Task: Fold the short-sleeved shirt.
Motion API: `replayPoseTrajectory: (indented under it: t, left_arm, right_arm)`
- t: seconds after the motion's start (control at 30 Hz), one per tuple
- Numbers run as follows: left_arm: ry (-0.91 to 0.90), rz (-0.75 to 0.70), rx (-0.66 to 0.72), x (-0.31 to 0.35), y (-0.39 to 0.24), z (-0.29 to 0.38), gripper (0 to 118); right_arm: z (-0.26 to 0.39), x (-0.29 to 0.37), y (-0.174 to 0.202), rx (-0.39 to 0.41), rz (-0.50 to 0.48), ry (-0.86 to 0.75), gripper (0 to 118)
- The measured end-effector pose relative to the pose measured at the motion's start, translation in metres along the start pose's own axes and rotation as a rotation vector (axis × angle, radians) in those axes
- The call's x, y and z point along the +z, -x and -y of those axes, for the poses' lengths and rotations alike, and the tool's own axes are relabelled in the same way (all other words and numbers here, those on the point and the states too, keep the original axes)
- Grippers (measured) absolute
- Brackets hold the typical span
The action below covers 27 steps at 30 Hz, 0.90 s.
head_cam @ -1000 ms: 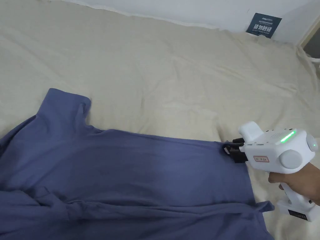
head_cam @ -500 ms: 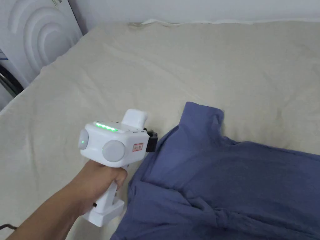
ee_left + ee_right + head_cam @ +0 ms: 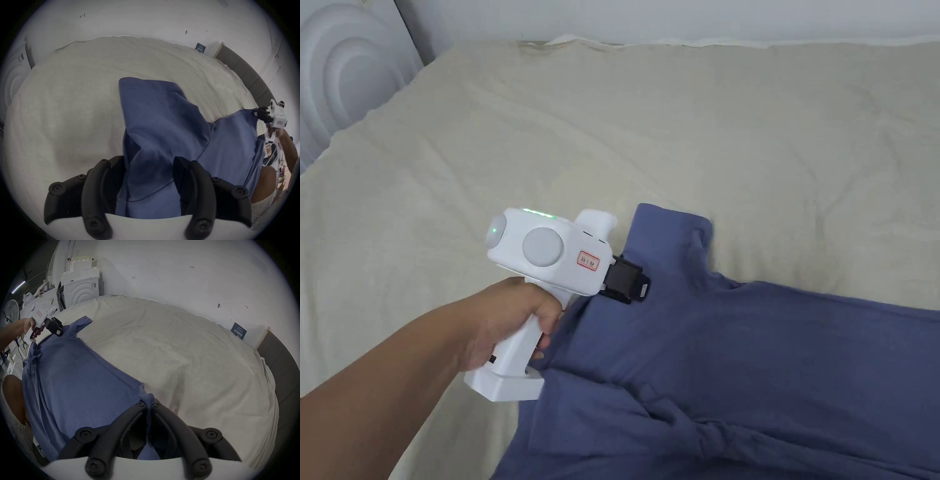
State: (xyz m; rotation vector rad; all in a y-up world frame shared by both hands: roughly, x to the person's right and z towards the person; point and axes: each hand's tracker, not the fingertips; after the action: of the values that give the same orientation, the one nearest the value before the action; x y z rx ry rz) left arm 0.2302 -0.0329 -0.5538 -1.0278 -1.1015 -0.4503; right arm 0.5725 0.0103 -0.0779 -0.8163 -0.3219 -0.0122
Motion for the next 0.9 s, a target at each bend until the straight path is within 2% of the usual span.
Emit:
replayPoseTrajectory:
  t: [0.07,0.13,0.17,0.23,0.3,0.37,0.4,0.43,0.77,0.8,0.83,0.87,0.9]
  left_arm:
    - [-0.008,-0.016,0.004,0.002,0.000,0.001,60]
    - [-0.052,-0.063,0.013,0.008,0.000,0.002,16]
    - [-0.049,-0.033,0.020,0.010,0.001,0.003,8]
    - [-0.053,-0.031,0.022,0.012,-0.003,0.005,5]
    - [-0.067,-0.056,-0.017,0.017,-0.010,0.007,3]
    - [-0.082,-0.009,0.048,0.022,-0.007,0.008,3]
    - [-0.089,-0.023,0.032,0.029,-0.013,0.011,2]
    - [-0.107,-0.057,0.019,0.033,-0.017,0.013,2]
    - [-0.221,-0.042,0.046,0.100,-0.034,0.031,2]
    - [-0.238,-0.039,0.056,0.108,-0.034,0.033,2]
    - [-0.243,-0.011,0.063,0.115,-0.033,0.036,2]
    - [-0.267,-0.017,0.064,0.124,-0.036,0.040,2]
    - [-0.278,-0.020,0.064,0.132,-0.039,0.045,2]
  right_arm:
    - [-0.001,0.000,0.000,-0.004,-0.001,0.000,3]
    - [-0.002,0.000,-0.001,-0.010,0.002,-0.001,3]
    - [-0.003,-0.001,-0.002,-0.015,-0.009,0.003,3]
    - [-0.003,-0.001,-0.006,-0.037,-0.019,-0.001,3]
    - [-0.005,0.000,-0.011,-0.100,-0.063,-0.009,3]
    - [-0.006,0.003,-0.018,-0.133,-0.096,-0.015,3]
    - [-0.007,0.005,-0.021,-0.154,-0.112,-0.024,3]
    - [-0.008,0.007,-0.024,-0.161,-0.102,-0.028,3]
    - [-0.003,0.051,-0.048,-0.274,-0.130,-0.112,3]
    - [-0.002,0.057,-0.047,-0.277,-0.170,-0.131,3]
    - [-0.001,0.063,-0.044,-0.259,-0.123,-0.137,3]
    - [-0.001,0.068,-0.042,-0.263,-0.115,-0.134,3]
    - [0.002,0.074,-0.043,-0.275,-0.148,-0.146,3]
